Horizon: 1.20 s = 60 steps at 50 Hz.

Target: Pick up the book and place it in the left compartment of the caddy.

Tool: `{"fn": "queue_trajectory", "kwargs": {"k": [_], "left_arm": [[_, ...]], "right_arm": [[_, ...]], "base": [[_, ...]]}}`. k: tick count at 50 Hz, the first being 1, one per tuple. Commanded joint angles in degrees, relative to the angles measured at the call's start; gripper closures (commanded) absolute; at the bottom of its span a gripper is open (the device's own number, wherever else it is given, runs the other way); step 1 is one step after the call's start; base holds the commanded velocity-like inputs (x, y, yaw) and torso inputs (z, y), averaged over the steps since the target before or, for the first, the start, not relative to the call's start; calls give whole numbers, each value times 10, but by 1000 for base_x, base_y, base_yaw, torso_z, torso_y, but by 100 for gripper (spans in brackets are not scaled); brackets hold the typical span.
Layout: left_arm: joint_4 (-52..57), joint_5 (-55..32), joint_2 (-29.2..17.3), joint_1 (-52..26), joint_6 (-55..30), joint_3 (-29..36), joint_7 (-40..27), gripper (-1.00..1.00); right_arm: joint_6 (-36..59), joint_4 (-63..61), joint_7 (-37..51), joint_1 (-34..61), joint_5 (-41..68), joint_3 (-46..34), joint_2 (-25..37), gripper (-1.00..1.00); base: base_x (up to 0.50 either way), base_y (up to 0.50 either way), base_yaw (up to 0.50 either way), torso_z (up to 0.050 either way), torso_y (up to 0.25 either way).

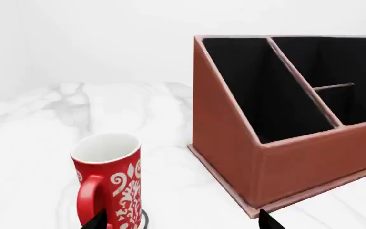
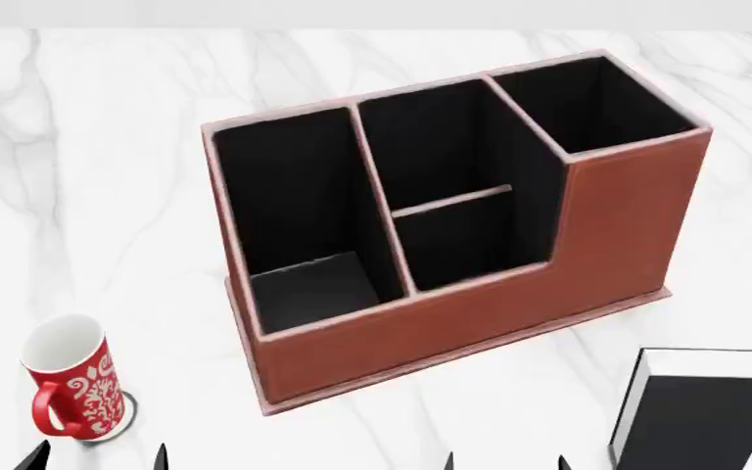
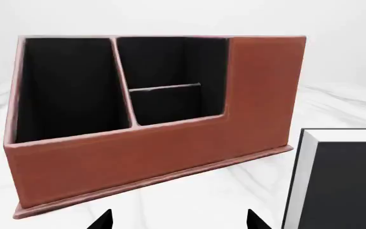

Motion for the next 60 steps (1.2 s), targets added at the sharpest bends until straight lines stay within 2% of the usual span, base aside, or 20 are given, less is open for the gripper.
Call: {"fn": "queue_trajectory", "kwargs": {"k": [1, 9, 10, 11, 12, 25, 31, 39, 44, 60], "left_arm": [[0, -9, -9, 0, 1, 11, -11, -100], [-2, -20, -22, -1, 3, 26, -27, -100], [-4, -1, -15, -2, 3, 23, -32, -100], [0, -19, -19, 0, 1, 22, -22, -100], [0, -20, -20, 0, 2, 23, -23, -100], [2, -32, -35, 2, 6, 41, -40, -100], [2, -37, -40, 3, 7, 47, -45, -100], [-1, -39, -45, 1, 9, 55, -54, -100], [-3, -41, -48, -1, 10, 58, -58, -100], [-5, -51, -58, -2, 13, 70, -70, -100]], "right_arm": [[0, 3, 14, 1, 3, -14, 9, -100], [0, 4, 31, 2, 16, -31, 24, -100], [-116, 178, 38, -4, 10, -17, 13, -100], [-30, 92, 26, 3, 22, -27, 22, -100], [-1, 6, 28, 1, 23, -28, 23, -100], [7, -9, 39, -2, 39, -47, 36, -100], [162, -171, 61, 12, 41, -48, 49, -100], [260, -311, 78, 13, 55, -34, 69, -100], [297, -344, 86, 29, 56, -31, 76, -100], [298, -324, 84, 31, 62, -45, 89, -100]], "base": [[0, 0, 0, 0, 0], [0, 0, 0, 0, 0], [0, 0, 0, 0, 0], [0, 0, 0, 0, 0], [0, 0, 0, 0, 0], [0, 0, 0, 0, 0], [0, 0, 0, 0, 0], [0, 0, 0, 0, 0], [0, 0, 0, 0, 0], [0, -31, 0, 0, 0]]}}
